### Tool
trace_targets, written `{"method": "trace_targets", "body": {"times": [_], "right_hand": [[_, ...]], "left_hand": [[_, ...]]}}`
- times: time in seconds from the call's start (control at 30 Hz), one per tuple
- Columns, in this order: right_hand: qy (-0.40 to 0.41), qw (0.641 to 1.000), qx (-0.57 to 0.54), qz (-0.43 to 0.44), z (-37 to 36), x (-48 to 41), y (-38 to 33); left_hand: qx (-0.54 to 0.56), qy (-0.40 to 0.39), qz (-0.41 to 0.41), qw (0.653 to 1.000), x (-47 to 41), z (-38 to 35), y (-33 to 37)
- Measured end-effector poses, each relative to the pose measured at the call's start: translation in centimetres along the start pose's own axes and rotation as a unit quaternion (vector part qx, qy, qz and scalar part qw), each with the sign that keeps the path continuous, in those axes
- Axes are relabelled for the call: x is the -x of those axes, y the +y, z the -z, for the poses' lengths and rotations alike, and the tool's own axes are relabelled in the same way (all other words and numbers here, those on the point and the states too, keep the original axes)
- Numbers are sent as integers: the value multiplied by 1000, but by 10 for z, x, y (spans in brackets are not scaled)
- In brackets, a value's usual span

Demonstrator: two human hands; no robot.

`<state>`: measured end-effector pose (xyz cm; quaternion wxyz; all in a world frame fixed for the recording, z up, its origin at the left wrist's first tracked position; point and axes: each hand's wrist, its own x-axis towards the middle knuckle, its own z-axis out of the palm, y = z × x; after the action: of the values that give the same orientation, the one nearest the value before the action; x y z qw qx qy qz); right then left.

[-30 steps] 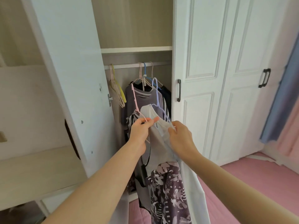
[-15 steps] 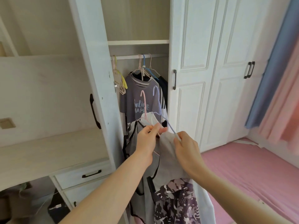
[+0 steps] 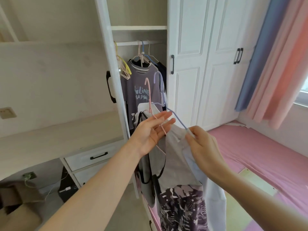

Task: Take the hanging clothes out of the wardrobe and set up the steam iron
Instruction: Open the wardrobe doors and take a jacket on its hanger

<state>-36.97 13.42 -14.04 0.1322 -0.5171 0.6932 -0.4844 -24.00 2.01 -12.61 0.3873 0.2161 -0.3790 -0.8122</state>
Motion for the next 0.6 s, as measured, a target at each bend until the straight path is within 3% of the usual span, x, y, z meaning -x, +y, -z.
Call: {"method": "trace_targets", "body": {"times": [0.3, 0.6], "right_hand": [[-23, 998, -14, 49, 30, 66, -26], [-91, 984, -73, 135, 50, 94, -49]], "left_hand": [[32, 23, -51, 998, 85, -20, -17], [13, 99, -202, 974, 137, -42, -11]]}}
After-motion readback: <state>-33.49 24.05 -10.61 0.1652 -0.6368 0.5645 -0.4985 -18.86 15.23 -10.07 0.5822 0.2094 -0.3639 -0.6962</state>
